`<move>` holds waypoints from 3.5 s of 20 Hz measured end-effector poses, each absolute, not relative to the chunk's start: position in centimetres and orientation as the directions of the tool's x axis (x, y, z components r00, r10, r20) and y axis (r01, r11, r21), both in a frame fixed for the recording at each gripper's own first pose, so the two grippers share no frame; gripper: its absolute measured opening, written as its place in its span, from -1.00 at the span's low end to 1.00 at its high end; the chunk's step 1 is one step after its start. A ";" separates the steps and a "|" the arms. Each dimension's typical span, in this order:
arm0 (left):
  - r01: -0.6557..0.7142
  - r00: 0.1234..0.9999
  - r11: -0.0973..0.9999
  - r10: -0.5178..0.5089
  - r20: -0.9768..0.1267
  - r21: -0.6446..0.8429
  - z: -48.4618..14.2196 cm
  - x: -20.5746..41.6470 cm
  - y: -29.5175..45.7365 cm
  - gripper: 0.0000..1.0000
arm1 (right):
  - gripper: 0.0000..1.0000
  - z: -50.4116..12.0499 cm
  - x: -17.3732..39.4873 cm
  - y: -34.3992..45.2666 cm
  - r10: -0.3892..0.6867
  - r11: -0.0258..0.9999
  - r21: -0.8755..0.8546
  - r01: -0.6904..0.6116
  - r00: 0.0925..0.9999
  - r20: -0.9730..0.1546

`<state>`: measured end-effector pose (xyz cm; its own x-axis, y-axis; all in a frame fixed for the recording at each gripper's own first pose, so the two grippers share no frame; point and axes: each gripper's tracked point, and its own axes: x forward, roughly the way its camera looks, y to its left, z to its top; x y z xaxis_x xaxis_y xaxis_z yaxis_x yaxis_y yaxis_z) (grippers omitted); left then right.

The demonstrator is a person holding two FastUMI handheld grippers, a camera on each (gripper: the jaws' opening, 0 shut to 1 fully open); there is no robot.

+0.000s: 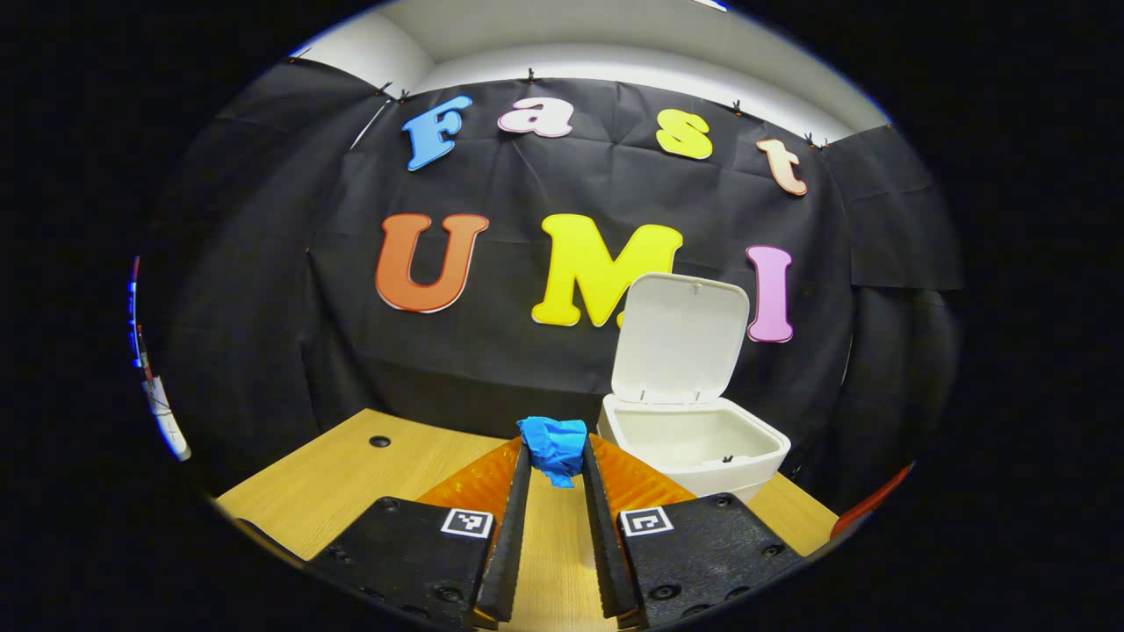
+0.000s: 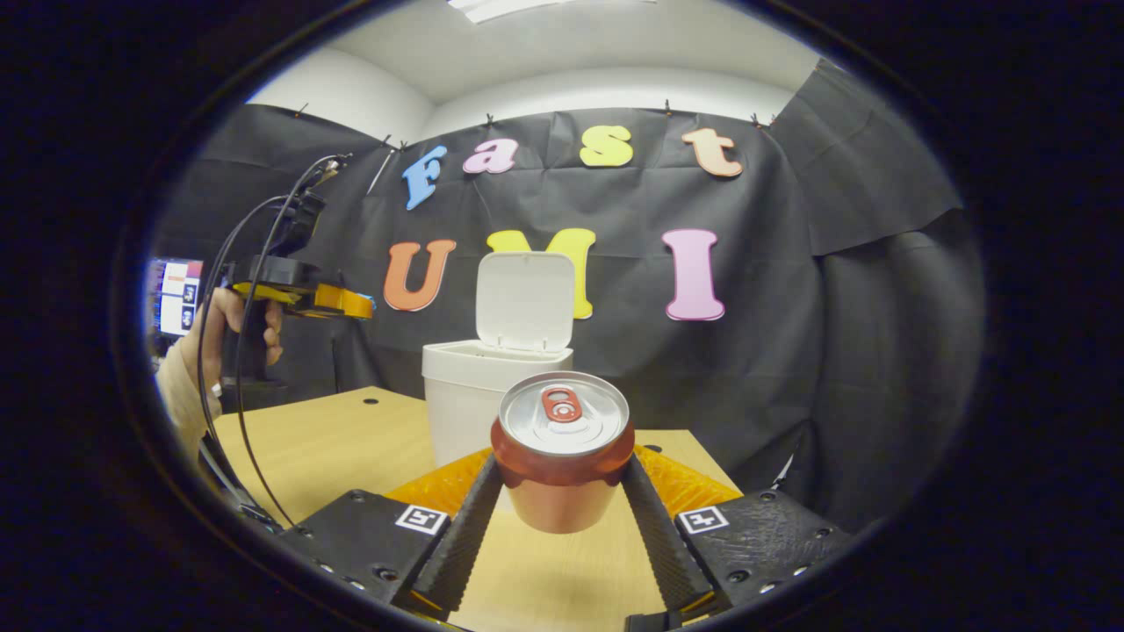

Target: Press the lid of the desktop garbage bin to open it, pick up the crumpled paper on the desktop and throw it into the bin, then pick up the pop can on the desktop and drop it into the bin, and finally close the garbage bin lid.

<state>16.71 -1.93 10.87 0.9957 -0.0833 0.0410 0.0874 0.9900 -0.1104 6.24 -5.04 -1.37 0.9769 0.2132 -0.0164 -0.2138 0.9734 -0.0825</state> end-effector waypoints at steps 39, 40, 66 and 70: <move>0.163 0.979 0.982 -0.148 0.139 -0.100 10.9 13.1 -9.7 0.96 | 0.60 -1.2 7.7 -9.0 0.188 0.982 -0.007 -0.188 0.982 -0.018; 0.153 0.980 0.982 -0.136 0.148 -0.109 10.2 12.2 -8.8 0.96 | 0.60 -1.1 7.8 -9.0 0.179 0.984 -0.004 -0.179 0.984 -0.021; 0.033 0.988 0.996 -0.020 0.154 -0.082 3.6 3.5 -0.4 0.95 | 0.56 8.2 12.3 -1.3 0.128 0.990 -0.040 -0.134 0.983 -0.131; -0.008 0.988 0.999 0.012 0.155 -0.032 3.5 3.3 0.9 0.96 | 0.56 10.7 15.1 0.0 0.118 0.991 -0.051 -0.127 0.981 -0.156</move>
<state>3.26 0.86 3.45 0.9879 0.0125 0.1548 -0.0076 0.9994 -0.0324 15.12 0.05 10.67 0.9807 0.1178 -0.1563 -0.1271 0.9906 -0.0507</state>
